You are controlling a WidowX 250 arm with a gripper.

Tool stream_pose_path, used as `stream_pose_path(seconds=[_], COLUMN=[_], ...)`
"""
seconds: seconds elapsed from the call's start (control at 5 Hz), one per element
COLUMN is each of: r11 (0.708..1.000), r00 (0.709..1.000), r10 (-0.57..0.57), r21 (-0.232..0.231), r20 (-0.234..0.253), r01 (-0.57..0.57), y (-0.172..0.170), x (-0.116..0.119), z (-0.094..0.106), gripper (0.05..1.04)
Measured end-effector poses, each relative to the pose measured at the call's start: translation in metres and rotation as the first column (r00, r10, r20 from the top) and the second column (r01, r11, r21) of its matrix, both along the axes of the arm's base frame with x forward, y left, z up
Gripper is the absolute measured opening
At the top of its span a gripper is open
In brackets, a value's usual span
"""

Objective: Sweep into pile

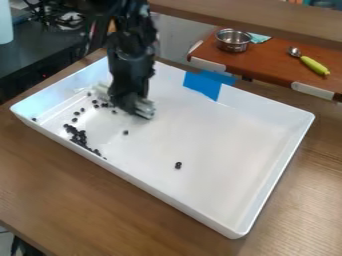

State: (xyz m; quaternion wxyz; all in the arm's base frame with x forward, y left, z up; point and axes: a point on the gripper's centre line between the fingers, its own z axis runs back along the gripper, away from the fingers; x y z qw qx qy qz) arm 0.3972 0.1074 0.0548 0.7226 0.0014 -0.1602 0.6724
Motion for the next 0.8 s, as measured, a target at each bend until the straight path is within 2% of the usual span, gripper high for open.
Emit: stream_pose_path(seconds=[0.2,0.6,0.8], r11=[1.000,0.999,1.000], r00=[1.000,0.994,0.985], r10=[-0.001,-0.019,-0.001], r21=[0.024,0.045,0.004], r20=[-0.024,-0.107,-0.173], r01=[0.001,0.024,0.002], y=[0.008,0.012,0.005], x=[-0.008,-0.047,-0.066], z=[-0.006,-0.008,-0.005], gripper=[0.383,0.383,0.382])
